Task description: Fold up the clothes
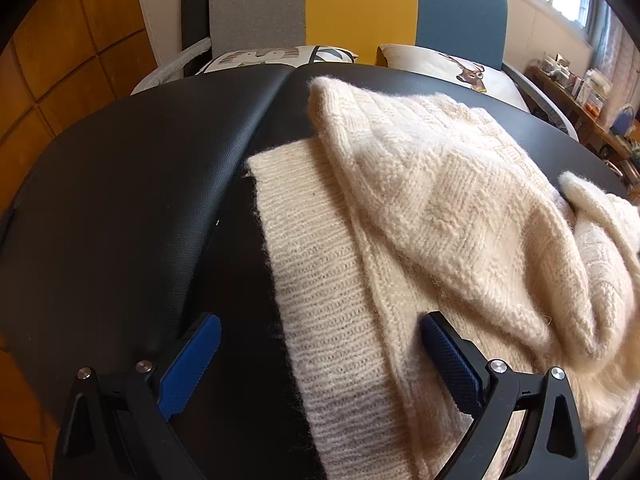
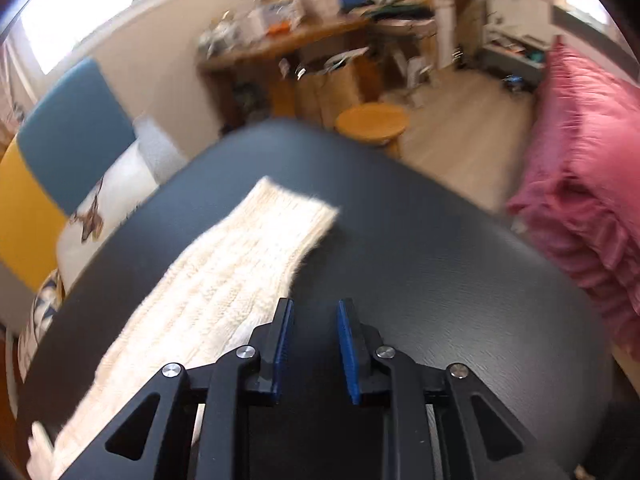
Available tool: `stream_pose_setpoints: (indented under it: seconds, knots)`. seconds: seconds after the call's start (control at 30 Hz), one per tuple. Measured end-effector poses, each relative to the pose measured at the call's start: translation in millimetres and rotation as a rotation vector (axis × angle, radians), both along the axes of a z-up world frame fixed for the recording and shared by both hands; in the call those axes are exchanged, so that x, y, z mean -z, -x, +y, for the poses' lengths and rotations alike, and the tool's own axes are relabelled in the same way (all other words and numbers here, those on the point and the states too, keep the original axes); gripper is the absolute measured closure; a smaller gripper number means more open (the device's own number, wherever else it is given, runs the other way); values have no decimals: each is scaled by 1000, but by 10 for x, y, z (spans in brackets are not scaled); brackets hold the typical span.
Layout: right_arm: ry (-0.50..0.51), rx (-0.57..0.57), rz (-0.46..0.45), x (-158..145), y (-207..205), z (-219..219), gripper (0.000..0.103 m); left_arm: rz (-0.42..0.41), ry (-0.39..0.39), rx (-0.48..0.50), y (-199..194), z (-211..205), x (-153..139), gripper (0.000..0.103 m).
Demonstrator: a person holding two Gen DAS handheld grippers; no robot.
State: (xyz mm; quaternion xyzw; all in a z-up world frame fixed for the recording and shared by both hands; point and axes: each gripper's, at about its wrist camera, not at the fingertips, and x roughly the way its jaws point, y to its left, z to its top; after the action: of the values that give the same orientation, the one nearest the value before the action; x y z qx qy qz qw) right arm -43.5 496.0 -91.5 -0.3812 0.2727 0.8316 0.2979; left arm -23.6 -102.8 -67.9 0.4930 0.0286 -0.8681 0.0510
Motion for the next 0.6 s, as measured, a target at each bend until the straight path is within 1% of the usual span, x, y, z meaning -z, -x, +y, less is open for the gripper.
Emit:
stream_pose_setpoints:
  seconds: [0.07,0.13,0.17,0.23,0.37,0.43,0.5,0.57,0.6]
  knots:
    - [-67,-49,31,-199,-101,-315,80,2,-11,10,-5,-3,-9,2]
    - [-96,-178,80,-373,-148,-770,80,4,-20,19,-15,-6,-18,2]
    - [-90,-261,109,-441,-165,-1032,80,7,-26,25,-27,-9,-22,2]
    - [-32,-446,156,-494,-166,-1591,80,11,-33,37,-43,-4,-24,2]
    - [66,-771,174,-448,-188,-2693,80,-1,-62,57,-67,-15,-29,2]
    - [77,-915,169,-423,-254,-3212,80,-9,-73,61,-83,-28,-46,2]
    - [75,-993,133,-371,-319,-3573,80,-4,-84,68,-127,-48,-93,2]
    - [59,-1009,91,-275,-453,-3832,80,2,-82,66,-169,-75,-135,2]
    - [59,-1008,75,-211,-499,-3864,80,1,-83,64,-187,-89,-147,2]
